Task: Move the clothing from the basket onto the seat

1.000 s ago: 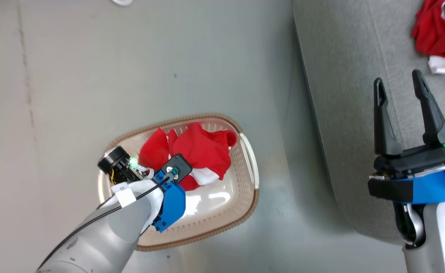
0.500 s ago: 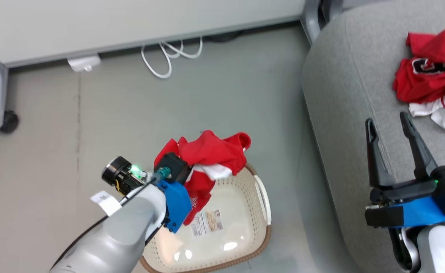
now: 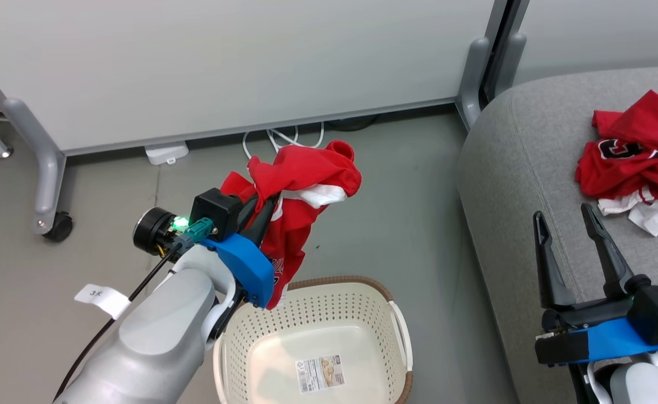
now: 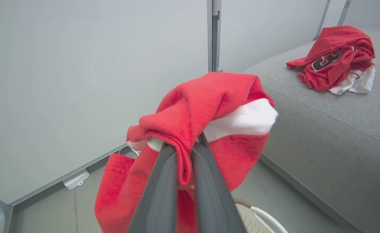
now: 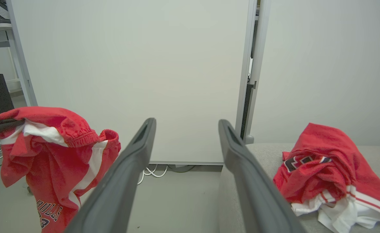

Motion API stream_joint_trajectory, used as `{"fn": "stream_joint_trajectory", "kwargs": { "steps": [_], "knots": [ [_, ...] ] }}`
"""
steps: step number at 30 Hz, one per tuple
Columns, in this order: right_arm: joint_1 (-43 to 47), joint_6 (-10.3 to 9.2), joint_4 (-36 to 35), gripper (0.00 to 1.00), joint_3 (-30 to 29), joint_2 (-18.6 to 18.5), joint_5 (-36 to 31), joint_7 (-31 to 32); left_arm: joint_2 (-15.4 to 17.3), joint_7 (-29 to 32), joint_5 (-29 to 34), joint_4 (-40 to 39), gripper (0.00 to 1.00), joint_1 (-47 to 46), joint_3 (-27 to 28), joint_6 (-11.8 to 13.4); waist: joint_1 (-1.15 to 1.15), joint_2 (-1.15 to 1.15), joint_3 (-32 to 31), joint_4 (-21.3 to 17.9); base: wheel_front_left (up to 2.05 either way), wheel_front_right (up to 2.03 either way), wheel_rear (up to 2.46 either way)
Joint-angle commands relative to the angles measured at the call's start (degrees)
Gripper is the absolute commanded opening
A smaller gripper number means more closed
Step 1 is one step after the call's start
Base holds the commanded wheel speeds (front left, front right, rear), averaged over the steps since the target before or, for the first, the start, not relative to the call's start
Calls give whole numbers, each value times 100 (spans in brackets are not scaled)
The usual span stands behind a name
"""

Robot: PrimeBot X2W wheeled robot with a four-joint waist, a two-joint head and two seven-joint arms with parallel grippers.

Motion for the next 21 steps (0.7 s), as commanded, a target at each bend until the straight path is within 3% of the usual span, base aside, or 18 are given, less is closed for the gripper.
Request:
{"fn": "stream_joint_trajectory", "kwargs": {
  "steps": [1, 11, 21],
  "knots": [
    [128, 3, 12, 100, -13, 42, 0, -21, 34, -27, 86, -256, 0, 138, 210, 32, 1, 0, -148, 28, 0, 0, 0],
    [350, 3, 29, 100, -6, 135, -3, -21, -40, -28, 297, -1312, 0, 536, 781, 96, 1, 0, -420, 109, 0, 0, 0],
    [510, 3, 71, 100, 84, 214, 38, -21, -159, 71, 227, -2096, 0, 729, 798, 259, 1, 0, -581, 219, 0, 0, 0]
  ]
}}
